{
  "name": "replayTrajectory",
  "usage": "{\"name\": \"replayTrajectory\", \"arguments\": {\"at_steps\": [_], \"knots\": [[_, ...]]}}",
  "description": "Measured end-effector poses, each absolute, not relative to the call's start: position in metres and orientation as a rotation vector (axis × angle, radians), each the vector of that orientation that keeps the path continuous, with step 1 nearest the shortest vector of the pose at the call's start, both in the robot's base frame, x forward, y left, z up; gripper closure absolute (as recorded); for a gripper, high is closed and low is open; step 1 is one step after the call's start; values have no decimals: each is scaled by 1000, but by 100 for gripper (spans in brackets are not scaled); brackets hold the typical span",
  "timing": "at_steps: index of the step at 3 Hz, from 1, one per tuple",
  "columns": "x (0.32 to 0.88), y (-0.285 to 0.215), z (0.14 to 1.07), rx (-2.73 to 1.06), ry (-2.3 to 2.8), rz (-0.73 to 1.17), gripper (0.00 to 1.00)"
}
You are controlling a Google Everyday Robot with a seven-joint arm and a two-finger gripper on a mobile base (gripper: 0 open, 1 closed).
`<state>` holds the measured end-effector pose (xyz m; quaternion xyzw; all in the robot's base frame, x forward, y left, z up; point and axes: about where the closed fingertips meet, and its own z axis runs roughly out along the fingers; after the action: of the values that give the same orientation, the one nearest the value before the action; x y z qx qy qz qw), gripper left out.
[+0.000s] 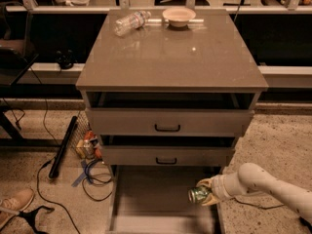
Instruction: Pick green can from bottom drawer and place on counter
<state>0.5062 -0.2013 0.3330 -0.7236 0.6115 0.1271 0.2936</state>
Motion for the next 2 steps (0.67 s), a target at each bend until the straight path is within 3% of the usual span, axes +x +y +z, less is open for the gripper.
{"name": "replayTrajectory", "arguments": {"at_steps": [2], "knots": [[492,-228,461,-2036,1437,341,100]]}}
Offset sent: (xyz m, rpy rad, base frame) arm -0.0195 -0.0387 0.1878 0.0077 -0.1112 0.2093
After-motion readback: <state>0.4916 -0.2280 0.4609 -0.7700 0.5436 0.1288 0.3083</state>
